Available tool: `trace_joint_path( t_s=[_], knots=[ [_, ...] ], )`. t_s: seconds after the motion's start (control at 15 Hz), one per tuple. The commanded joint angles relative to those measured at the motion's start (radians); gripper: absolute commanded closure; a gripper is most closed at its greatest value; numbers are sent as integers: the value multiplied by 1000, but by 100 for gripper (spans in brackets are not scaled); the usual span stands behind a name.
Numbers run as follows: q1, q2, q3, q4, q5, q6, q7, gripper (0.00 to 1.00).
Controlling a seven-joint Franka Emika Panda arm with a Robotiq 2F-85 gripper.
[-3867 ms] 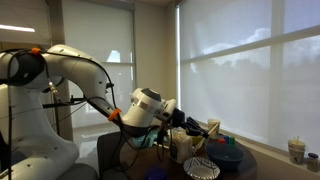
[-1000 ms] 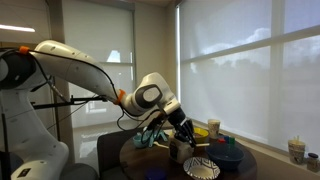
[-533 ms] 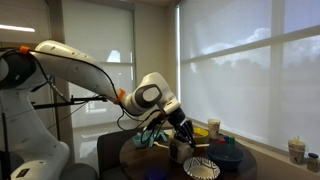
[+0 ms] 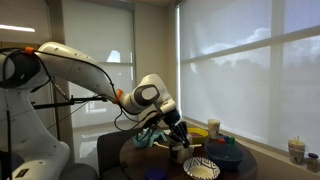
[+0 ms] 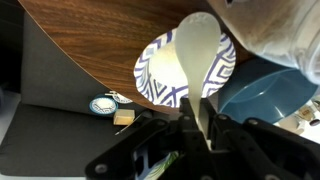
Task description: Take a spoonful of some contents of the jar into the white bowl
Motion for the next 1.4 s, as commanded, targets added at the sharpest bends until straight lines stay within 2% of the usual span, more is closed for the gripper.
trace_joint_path(
  t_s=[0.0,0.33,0.6,0.67,1.0,1.07,1.33],
  knots=[
    [21,-36,46,-14,66,-141,12,97],
    [91,-24,62,-31,214,-230,3,97],
    [128,-11,86,-41,281,-273,11,97],
    [107,-12,80,-38,239,-251,1,87],
    [120,-11,88,-45,257,-258,1,87],
    [120,-11,88,-45,257,-258,1,97],
    [169,20,76,-70,377,-212,-71,97]
  ],
)
